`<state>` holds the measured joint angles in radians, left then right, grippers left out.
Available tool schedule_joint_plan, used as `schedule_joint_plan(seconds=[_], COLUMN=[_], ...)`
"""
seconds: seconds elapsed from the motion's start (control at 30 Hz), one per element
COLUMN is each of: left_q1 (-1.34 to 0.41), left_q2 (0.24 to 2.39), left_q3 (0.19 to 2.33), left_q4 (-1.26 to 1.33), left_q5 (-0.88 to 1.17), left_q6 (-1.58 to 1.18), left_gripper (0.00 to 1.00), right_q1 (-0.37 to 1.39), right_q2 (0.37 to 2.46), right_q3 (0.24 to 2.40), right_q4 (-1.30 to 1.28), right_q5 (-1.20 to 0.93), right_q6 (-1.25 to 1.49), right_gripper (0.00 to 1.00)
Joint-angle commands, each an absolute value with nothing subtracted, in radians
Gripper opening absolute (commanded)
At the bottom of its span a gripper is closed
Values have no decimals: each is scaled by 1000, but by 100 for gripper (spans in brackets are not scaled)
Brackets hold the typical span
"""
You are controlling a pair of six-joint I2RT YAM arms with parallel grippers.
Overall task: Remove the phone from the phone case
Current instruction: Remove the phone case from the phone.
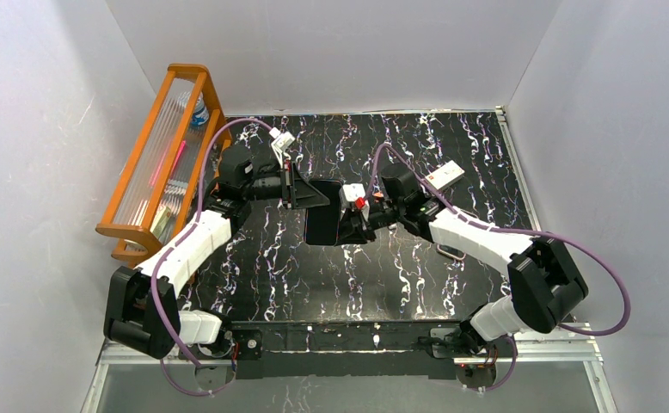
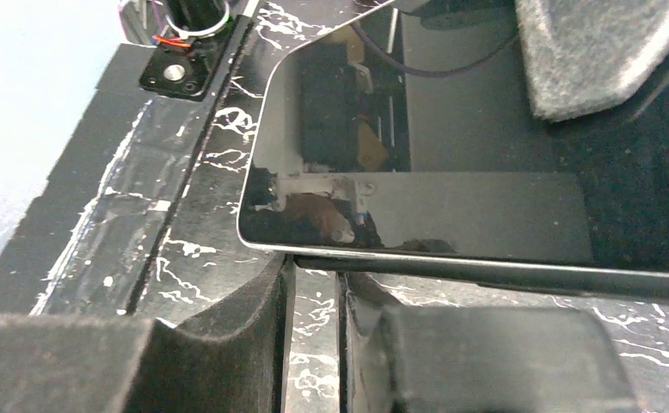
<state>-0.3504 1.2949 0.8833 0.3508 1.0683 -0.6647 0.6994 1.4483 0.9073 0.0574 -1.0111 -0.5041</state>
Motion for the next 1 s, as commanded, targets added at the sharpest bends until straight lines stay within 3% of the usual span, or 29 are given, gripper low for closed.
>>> schedule_joint_plan(seconds=[0.0, 0.23, 0.43, 0.57, 0.97], left_q1=[-361, -360, -360, -360, -381], left_q2=[1225, 1180, 1179, 1163, 1120], left_q3=[912, 847, 772, 747, 683], left_q4=[410, 447, 661, 684, 781], left_q5=[1058, 994, 959, 918, 811], left_q6=[-759, -791, -971, -991, -1097], left_gripper=[0, 0, 0, 0, 0], right_q1=[719, 702, 689, 689, 689], right_q2=[1421, 1370, 1352, 1338, 1355], right_q3=[902, 789, 680, 625, 560], right_q4=[211, 542, 879, 1043, 1315], right_q5=[-889, -858, -790, -702, -555], right_q6=[-526, -250, 107, 281, 634], right_gripper=[1, 2, 14, 29, 41])
